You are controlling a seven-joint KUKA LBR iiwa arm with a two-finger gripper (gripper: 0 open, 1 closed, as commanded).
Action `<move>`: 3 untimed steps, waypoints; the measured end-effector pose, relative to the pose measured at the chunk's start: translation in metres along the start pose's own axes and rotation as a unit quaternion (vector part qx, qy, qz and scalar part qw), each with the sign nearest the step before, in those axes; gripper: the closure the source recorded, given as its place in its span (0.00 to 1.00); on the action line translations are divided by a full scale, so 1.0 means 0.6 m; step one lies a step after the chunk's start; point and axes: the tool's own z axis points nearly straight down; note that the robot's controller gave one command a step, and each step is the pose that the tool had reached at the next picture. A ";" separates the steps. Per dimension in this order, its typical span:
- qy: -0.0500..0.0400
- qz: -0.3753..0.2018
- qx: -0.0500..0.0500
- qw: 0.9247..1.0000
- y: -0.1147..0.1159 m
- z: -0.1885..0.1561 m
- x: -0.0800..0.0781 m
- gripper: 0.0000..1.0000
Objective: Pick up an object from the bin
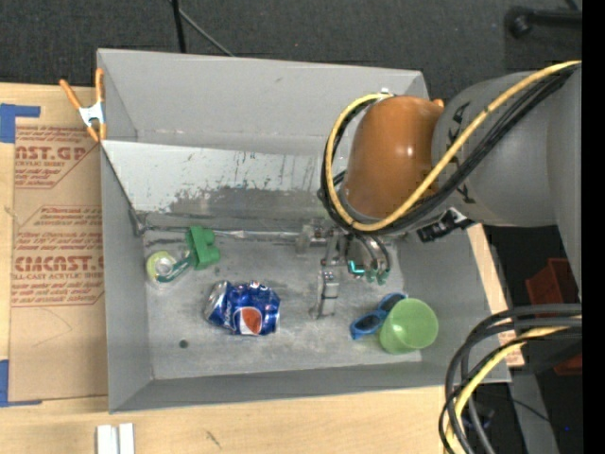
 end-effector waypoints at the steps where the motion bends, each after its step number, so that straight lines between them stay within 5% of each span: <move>1: 0.000 -0.033 0.002 0.999 -0.147 0.145 -0.002 0.00; 2: -0.002 -0.254 0.002 0.967 -0.283 0.087 0.081 0.00; 3: -0.004 -0.211 0.001 0.978 -0.304 0.087 0.067 0.00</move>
Offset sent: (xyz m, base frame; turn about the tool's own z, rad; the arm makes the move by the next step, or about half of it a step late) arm 0.0031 -0.0837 -0.0820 -0.0726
